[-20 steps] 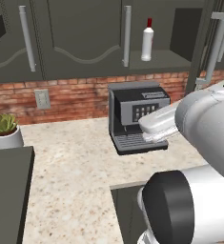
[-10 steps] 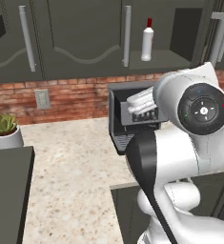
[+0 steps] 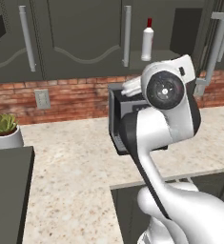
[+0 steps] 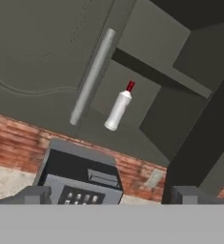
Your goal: Open the cabinet directly in front. Then move the liquor and the mug to the dining counter with the jar on it.
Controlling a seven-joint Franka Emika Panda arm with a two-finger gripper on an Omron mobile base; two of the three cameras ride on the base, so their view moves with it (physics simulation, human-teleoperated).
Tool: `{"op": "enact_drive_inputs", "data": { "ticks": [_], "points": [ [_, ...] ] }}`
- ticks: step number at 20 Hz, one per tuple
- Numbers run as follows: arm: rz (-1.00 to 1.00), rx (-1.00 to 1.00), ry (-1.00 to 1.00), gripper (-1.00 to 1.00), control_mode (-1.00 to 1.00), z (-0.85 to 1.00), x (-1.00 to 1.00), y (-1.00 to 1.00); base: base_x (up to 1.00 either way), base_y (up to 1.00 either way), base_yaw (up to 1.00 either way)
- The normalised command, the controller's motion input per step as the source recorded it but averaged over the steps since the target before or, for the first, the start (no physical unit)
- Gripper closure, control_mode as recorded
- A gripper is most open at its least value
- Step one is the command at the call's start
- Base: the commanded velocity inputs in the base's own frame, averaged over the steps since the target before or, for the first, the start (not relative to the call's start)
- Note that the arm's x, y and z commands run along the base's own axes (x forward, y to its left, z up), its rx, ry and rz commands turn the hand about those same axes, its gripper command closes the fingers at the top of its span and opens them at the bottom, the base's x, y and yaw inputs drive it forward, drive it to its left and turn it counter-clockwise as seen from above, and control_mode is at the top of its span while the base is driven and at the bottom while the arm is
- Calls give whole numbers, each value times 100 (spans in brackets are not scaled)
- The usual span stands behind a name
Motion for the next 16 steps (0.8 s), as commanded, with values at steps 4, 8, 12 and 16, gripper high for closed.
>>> {"op": "enact_drive_inputs", "data": {
  "ticks": [4, 8, 12, 16],
  "points": [
    [-15, 0, 0, -100, -100, 0, 65, -33, 0, 0, 0],
    [-19, 0, 0, -100, -100, 0, 57, -43, 0, 0, 0],
    [-20, 0, 0, -100, -100, 0, 49, -45, 0, 0, 0],
    [-23, -2, -1, -100, -100, 0, 34, -43, 0, 0, 0]
  ]
}}
